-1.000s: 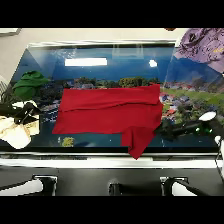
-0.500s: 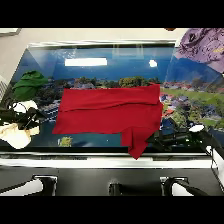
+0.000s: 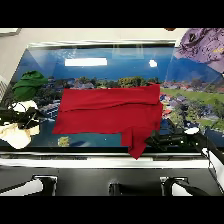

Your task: Fold the clothes and pants, and hang the long-sleeved shirts on hangers.

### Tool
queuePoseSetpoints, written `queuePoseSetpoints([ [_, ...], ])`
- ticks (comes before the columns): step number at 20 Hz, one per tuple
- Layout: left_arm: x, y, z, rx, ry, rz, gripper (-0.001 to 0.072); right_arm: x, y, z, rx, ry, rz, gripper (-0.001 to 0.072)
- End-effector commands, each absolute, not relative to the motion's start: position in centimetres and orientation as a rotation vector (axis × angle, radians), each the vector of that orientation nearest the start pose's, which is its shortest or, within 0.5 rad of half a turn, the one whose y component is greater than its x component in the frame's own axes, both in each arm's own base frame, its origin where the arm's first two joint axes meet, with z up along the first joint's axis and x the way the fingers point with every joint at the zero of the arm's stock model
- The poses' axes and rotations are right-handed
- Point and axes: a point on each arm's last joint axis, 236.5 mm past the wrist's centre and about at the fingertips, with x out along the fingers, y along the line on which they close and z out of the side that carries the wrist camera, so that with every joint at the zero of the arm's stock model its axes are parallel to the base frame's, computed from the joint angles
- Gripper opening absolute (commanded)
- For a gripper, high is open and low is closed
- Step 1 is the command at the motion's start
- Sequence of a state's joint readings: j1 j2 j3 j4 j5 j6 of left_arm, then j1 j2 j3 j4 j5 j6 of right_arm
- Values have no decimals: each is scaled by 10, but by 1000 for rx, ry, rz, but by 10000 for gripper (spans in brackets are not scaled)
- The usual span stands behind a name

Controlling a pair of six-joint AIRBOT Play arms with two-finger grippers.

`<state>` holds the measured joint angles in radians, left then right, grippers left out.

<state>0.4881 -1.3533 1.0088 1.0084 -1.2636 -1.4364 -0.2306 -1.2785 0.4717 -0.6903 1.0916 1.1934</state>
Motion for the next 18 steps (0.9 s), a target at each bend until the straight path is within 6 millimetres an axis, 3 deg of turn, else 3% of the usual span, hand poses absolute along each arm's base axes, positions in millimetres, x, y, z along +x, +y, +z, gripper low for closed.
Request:
queuePoseSetpoints([
  [1,341,46,-35,-796,1358,-2,512,239,116,-112,904,1534,301,27],
  [4,335,41,-44,-770,1368,-40,512,236,118,-106,894,1537,321,25],
  [9,321,8,-72,-854,1347,-143,512,235,118,-94,876,1519,329,25],
  [18,309,12,-88,-828,1391,-114,511,233,120,-92,889,1530,334,25],
])
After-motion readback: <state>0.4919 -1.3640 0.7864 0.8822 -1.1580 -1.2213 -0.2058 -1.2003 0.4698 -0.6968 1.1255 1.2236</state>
